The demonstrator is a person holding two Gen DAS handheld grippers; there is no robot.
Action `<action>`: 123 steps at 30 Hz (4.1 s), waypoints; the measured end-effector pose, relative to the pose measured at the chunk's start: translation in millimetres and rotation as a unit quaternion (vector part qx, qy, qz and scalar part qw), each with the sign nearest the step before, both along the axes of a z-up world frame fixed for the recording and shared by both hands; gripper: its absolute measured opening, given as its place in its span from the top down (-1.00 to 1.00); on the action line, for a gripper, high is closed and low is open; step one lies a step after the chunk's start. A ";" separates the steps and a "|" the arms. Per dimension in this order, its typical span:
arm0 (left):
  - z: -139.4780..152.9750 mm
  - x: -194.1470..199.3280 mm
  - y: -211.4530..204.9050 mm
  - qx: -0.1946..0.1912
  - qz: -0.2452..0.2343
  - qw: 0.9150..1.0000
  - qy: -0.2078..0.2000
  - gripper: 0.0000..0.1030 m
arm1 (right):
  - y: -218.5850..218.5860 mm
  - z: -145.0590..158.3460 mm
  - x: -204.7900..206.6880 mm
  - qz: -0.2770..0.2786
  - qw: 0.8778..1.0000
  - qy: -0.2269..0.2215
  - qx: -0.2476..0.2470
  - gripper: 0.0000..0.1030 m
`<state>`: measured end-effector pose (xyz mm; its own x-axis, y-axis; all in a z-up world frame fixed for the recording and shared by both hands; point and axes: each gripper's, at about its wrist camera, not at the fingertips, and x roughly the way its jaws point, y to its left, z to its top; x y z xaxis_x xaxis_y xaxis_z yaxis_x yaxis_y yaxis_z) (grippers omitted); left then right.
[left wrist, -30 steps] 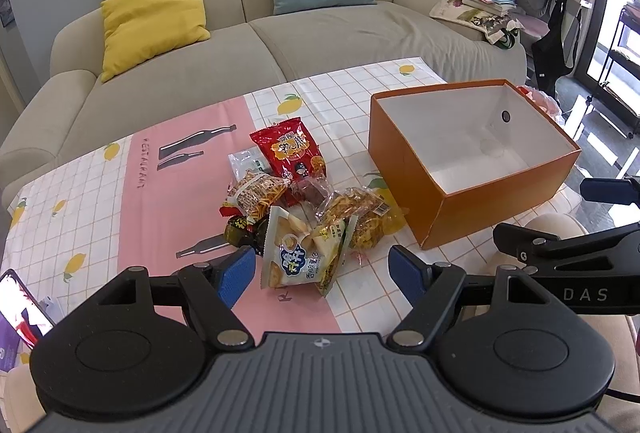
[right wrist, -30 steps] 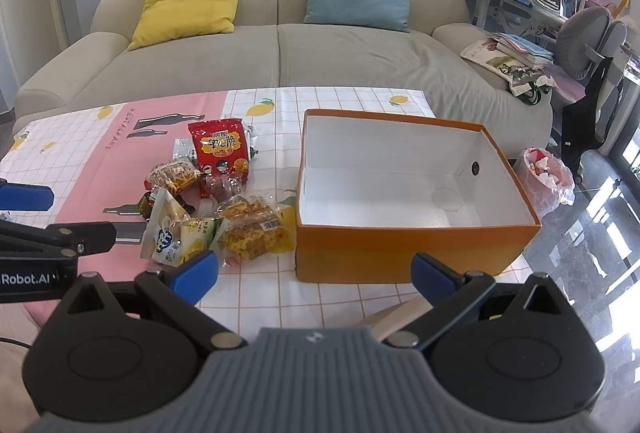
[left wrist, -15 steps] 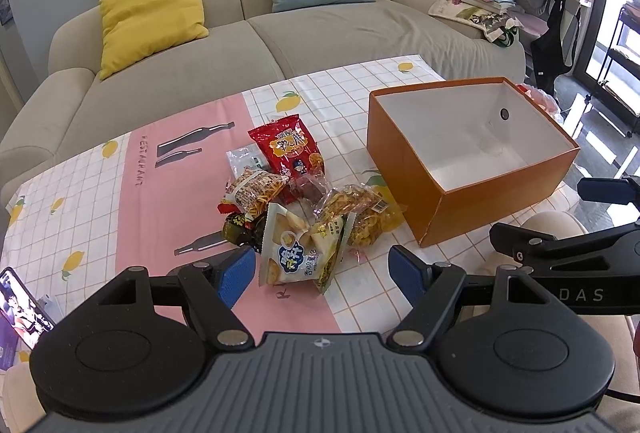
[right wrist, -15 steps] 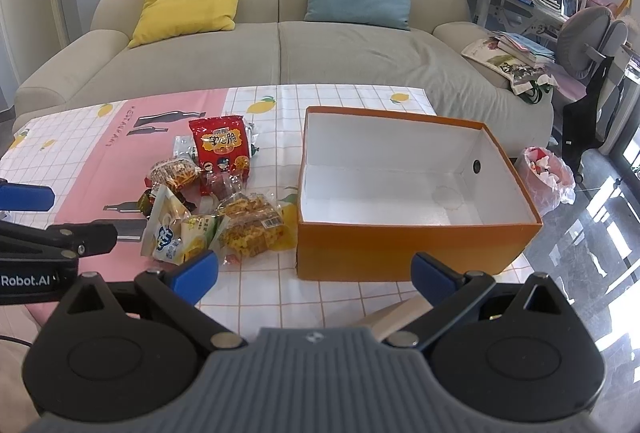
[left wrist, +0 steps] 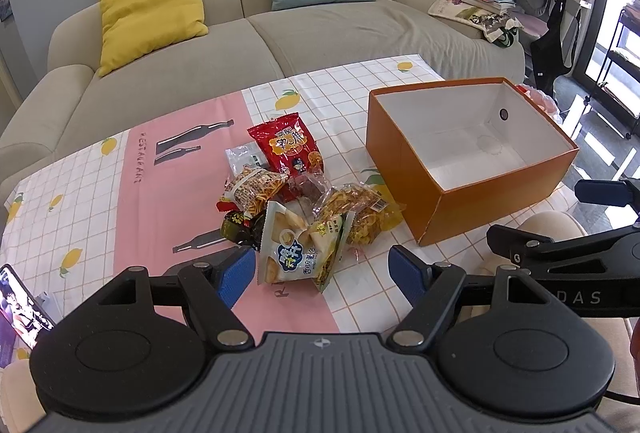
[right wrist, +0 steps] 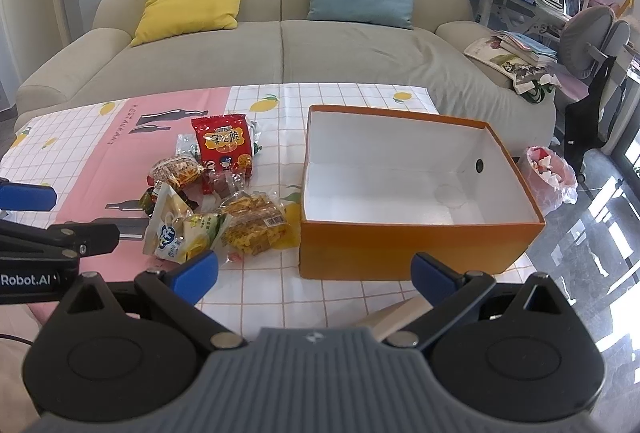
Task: Organize snacks
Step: 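Move left tool to white-blue chip bag while right tool approaches clear cracker bag, then close left tool on white-blue chip bag while right tool grasps clear cracker bag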
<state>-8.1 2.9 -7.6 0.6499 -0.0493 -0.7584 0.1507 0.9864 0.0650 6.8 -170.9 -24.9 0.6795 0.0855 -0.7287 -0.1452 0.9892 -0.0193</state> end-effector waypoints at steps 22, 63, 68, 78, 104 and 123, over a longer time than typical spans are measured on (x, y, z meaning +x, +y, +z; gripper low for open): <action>-22.1 30.0 42.0 -0.036 -0.011 0.999 0.027 -0.60 | 6.9 -23.7 18.0 0.050 0.997 -0.035 0.044 -0.58; -142.4 106.4 44.3 -0.025 -0.039 0.996 0.077 0.01 | 50.8 -137.9 109.3 0.051 0.987 0.118 0.098 0.15; -130.9 102.4 60.0 -0.046 -0.002 0.996 0.080 0.10 | 63.7 -142.2 109.1 0.046 0.989 0.114 0.078 0.02; -132.6 95.8 74.7 -0.046 0.022 0.994 0.101 0.14 | 98.7 -160.7 112.2 0.058 0.996 0.066 -0.013 0.35; -150.1 106.8 124.7 -0.245 0.119 0.949 0.159 -0.69 | 96.7 -128.4 85.4 0.088 0.996 0.010 0.008 0.01; -161.7 127.4 124.2 -0.328 0.202 0.909 0.159 -0.73 | 118.3 -161.5 98.6 0.122 0.987 -0.004 -0.100 -0.42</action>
